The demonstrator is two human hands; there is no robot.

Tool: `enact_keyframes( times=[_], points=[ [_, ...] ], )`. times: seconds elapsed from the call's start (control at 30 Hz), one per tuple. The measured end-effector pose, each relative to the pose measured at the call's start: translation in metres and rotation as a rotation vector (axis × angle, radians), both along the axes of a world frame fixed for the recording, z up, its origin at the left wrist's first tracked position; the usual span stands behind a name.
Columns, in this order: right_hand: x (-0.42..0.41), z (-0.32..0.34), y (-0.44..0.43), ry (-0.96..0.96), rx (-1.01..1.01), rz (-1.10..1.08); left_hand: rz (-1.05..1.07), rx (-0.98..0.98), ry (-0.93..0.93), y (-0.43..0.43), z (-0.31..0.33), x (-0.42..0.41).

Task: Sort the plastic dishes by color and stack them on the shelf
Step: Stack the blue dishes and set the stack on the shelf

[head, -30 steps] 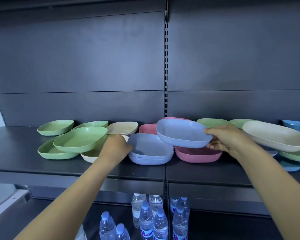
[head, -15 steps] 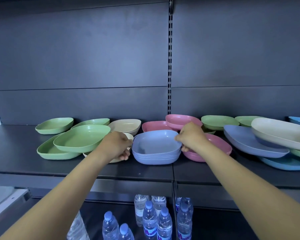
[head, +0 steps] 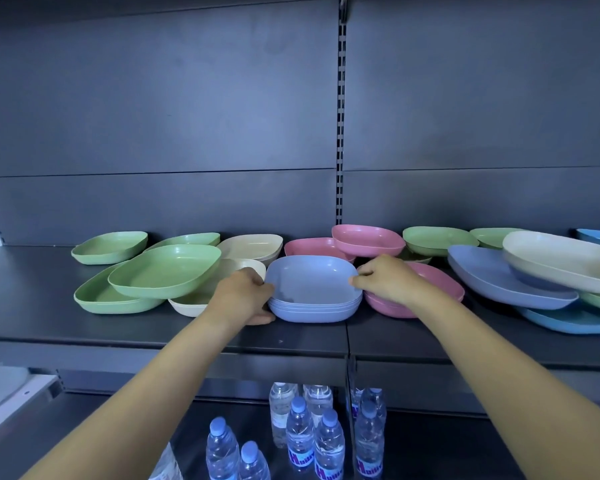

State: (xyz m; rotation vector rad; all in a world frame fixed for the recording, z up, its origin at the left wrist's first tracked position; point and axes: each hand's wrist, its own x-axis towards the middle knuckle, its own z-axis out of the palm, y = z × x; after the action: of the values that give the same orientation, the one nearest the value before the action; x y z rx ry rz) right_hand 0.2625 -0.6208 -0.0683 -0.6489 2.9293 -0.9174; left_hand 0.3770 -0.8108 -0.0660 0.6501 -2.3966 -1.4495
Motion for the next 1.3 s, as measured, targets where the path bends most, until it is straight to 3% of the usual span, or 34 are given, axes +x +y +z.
enact_keyframes(
  times=[0.43, 0.5, 0.63, 0.77, 0.93, 1.2, 1.3],
  points=[
    [0.024, 0.013, 0.005, 0.086, -0.236, 0.003, 0.063, 0.248, 0.142, 0.000, 0.017, 0.012],
    [0.033, 0.021, 0.006, 0.075, -0.331, 0.008, 0.018, 0.334, 0.154, -0.001, 0.023, 0.016],
    [0.055, 0.033, 0.013, -0.134, -0.648, 0.020, -0.104, 0.498, 0.138, 0.004, 0.034, 0.019],
    [0.065, 0.036, 0.034, -0.153, -0.775, -0.021, -0.224, 0.598, 0.138, 0.018, 0.038, 0.014],
    [0.071, 0.037, 0.072, -0.108, -0.784, -0.085, -0.372, 0.728, 0.098, 0.048, 0.032, -0.001],
    [0.054, 0.035, 0.142, -0.054, -0.682, -0.173, -0.367, 0.698, 0.124, 0.094, 0.022, -0.025],
    [0.036, 0.025, 0.165, 0.053, -0.541, -0.210, -0.336, 0.714, 0.135, 0.103, 0.018, -0.029]
  ],
)
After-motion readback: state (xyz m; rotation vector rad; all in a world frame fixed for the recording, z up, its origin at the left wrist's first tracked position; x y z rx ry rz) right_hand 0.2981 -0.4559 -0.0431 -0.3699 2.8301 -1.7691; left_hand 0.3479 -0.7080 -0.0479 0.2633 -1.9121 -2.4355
